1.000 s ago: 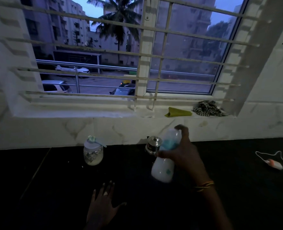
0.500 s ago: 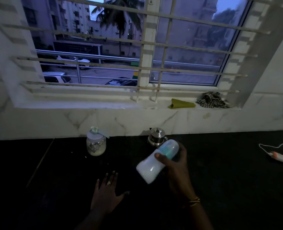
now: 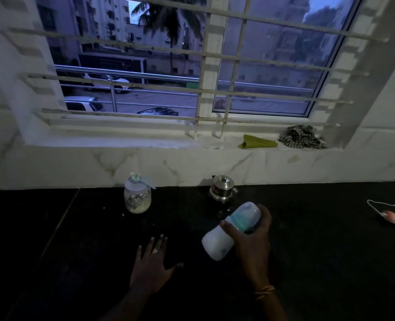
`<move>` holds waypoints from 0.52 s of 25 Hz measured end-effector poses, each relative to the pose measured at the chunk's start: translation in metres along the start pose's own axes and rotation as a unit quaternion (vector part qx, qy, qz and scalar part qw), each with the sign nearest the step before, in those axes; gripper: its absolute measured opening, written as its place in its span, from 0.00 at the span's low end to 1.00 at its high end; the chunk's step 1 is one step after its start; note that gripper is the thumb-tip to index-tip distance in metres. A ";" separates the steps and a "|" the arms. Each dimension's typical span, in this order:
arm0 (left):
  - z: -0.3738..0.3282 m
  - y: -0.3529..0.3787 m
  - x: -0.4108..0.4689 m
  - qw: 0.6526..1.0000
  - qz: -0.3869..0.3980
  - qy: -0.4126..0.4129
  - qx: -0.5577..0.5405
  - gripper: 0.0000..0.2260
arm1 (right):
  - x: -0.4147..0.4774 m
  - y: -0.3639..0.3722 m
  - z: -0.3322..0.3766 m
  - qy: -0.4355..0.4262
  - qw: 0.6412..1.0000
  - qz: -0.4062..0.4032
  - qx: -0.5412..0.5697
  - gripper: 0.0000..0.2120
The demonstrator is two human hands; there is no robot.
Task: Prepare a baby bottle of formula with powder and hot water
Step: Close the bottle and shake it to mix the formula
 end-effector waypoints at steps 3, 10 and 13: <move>0.000 -0.002 -0.001 1.000 -0.005 0.003 -0.009 0.60 | -0.003 0.007 -0.003 -0.003 1.000 0.017 -0.011 0.42; -0.002 -0.004 -0.001 1.000 -0.018 0.009 -0.020 0.55 | -0.008 0.006 -0.020 0.063 0.995 -0.014 0.080 0.39; -0.002 -0.001 -0.001 0.999 0.010 0.000 -0.031 0.50 | -0.011 0.009 -0.027 0.117 0.981 -0.011 0.154 0.37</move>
Point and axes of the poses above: each hand's wrist, its own x-axis towards the middle knuckle, its own y-axis out of the palm, z = x × y, the point moved 8 cm from there along x, towards the middle knuckle, and after that the axes turned 4 degrees about -y, right-handed, at the moved point
